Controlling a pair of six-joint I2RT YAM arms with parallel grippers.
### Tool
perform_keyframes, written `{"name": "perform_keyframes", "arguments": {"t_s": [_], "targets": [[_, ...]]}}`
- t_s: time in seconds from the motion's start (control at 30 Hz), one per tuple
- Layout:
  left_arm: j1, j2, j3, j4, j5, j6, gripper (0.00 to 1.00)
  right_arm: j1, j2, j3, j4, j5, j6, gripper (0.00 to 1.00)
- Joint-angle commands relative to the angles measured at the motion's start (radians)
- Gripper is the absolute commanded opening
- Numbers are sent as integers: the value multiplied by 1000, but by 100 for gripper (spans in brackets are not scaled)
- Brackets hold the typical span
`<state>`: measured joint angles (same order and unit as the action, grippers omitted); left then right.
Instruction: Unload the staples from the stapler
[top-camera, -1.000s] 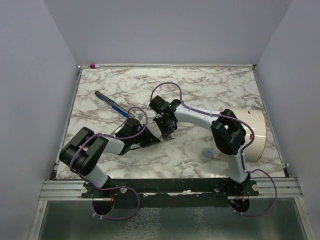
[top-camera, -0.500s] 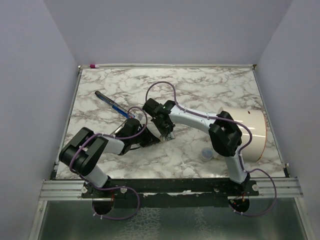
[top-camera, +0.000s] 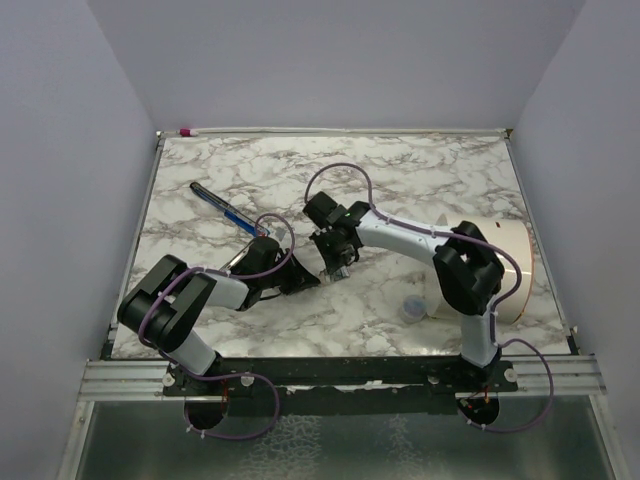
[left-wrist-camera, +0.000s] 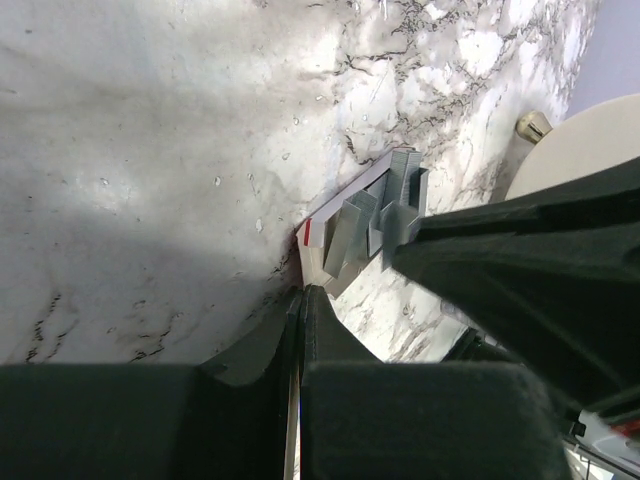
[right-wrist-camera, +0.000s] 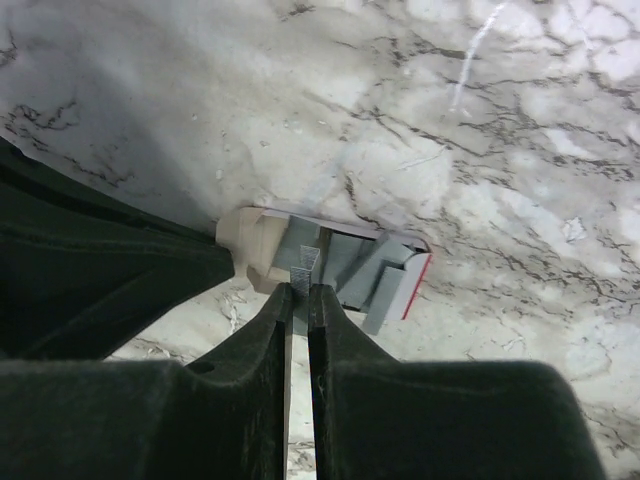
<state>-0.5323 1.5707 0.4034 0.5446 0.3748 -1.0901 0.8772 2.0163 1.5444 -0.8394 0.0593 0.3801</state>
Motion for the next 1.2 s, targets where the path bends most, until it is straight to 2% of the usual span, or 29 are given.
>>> {"name": "perform_keyframes", "arguments": {"t_s": [0.0, 0.1, 0.43, 0.83, 1.17], "targets": [[-7, -15, -8, 23, 3, 10, 0, -81, -117, -99, 218, -158, -12, 7], [-6, -19, -6, 21, 8, 16, 0, -112, -142, -115, 257, -167, -19, 7], [-7, -12, 5, 21, 16, 25, 0, -233, -47, -128, 383, -491, -28, 6], [-6, -5, 16, 12, 22, 29, 0, -235, 4, -135, 400, -571, -40, 5], [-7, -12, 15, 8, 21, 29, 0, -234, 11, -167, 407, -557, -49, 5]]}}
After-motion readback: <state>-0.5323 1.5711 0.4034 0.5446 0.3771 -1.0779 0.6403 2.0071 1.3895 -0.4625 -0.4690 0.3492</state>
